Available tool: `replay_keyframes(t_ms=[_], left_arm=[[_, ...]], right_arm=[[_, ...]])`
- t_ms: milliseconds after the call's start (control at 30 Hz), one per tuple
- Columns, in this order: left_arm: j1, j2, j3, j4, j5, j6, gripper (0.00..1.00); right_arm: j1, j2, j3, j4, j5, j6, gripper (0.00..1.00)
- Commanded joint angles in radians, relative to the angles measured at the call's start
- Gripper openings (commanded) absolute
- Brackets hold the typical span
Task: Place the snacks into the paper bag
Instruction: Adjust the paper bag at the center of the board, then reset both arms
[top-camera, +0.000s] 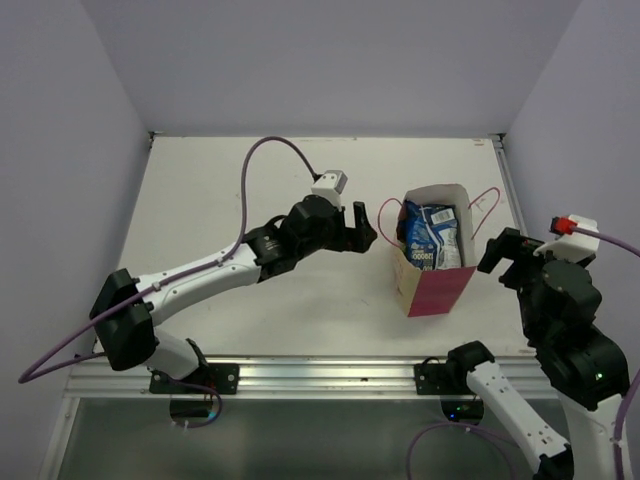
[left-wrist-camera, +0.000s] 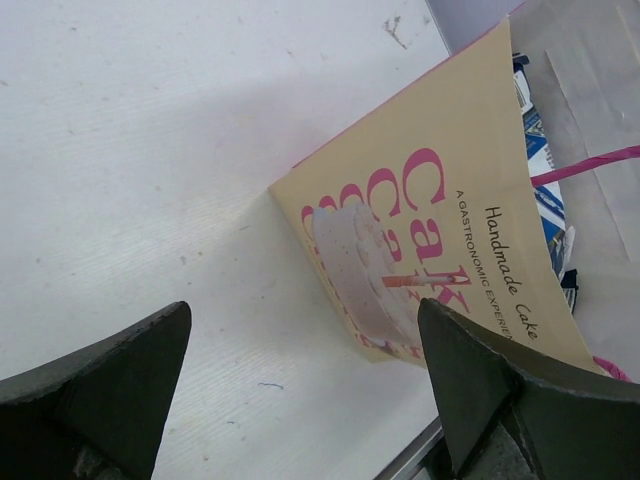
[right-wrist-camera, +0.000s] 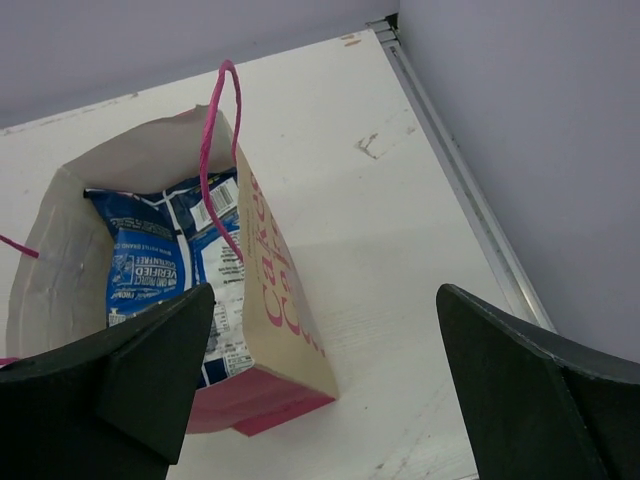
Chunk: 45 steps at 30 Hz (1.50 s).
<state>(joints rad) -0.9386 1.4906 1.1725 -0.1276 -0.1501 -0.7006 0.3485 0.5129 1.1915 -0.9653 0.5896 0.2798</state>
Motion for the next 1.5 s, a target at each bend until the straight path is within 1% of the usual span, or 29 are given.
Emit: replay_keyframes(t_ms=[0,167,267,300,367,433,467,500,567,600,667,700,867,967,1067,1200,1333,1467], left_arm=[[0.015,-0.094,-0.03,-0.047,-0.112,0.046,1.0],[0.037,-0.197,-0.068,-0.133,-0.206,0.081,1.0],[0.041,-0.302,-0.1,-0.161,-0.305,0.111,1.0],[0.041,-0.363,-0.12,-0.164,-0.319,0.124,1.0],[0.041,-0.424,-0.145,-0.176,-0.362,0.16,1.0],[0.041,-0.519,-0.18,-0.187,-0.388,0.191,1.0],[0.041,-0.551,-0.189,-0.21,-0.404,0.22,1.0],[0.041,-0.616,-0.209,-0.227,-0.439,0.231,1.0],[0.041,-0.68,-0.23,-0.272,-0.476,0.263,1.0],[0.041,-0.746,-0.249,-0.286,-0.503,0.271,1.0],[0.041,-0.814,-0.278,-0.319,-0.54,0.303,1.0],[0.041,-0.878,-0.284,-0.332,-0.554,0.309,1.0],[0.041,-1.064,-0.309,-0.408,-0.626,0.357,1.0],[0.041,-1.139,-0.326,-0.429,-0.663,0.368,1.0],[0.041,-1.196,-0.375,-0.403,-0.695,0.391,1.0],[0.041,-1.211,-0.412,-0.382,-0.713,0.392,1.0],[0.046,-1.205,-0.416,-0.395,-0.755,0.395,1.0],[0.052,-1.254,-0.436,-0.391,-0.787,0.388,1.0]], right_arm=[[0.004,-0.037,0.046,0.022,0.021,-0.057,0.98],[0.003,-0.092,0.053,0.036,0.026,-0.099,0.99],[0.004,-0.131,0.048,0.039,0.032,-0.116,0.98],[0.003,-0.142,0.043,0.039,0.035,-0.117,0.99],[0.003,-0.178,0.031,0.039,0.036,-0.123,0.98],[0.004,-0.224,0.01,0.042,0.035,-0.126,0.99],[0.004,-0.24,0.0,0.043,0.035,-0.132,0.99],[0.004,-0.255,-0.018,0.045,0.036,-0.134,0.99],[0.004,-0.304,-0.033,0.048,0.036,-0.145,0.98],[0.004,-0.321,-0.047,0.051,0.039,-0.149,0.99],[0.004,-0.367,-0.062,0.054,0.044,-0.165,0.98],[0.004,-0.381,-0.075,0.06,0.044,-0.171,0.99],[0.003,-0.473,-0.133,0.088,0.024,-0.185,0.99],[0.004,-0.494,-0.159,0.096,0.018,-0.166,0.98],[0.004,-0.508,-0.185,0.112,0.009,-0.156,0.99],[0.004,-0.505,-0.208,0.152,-0.013,-0.171,0.99],[0.004,-0.508,-0.243,0.181,-0.03,-0.168,0.99],[0.004,-0.508,-0.286,0.189,-0.042,-0.152,0.98]])
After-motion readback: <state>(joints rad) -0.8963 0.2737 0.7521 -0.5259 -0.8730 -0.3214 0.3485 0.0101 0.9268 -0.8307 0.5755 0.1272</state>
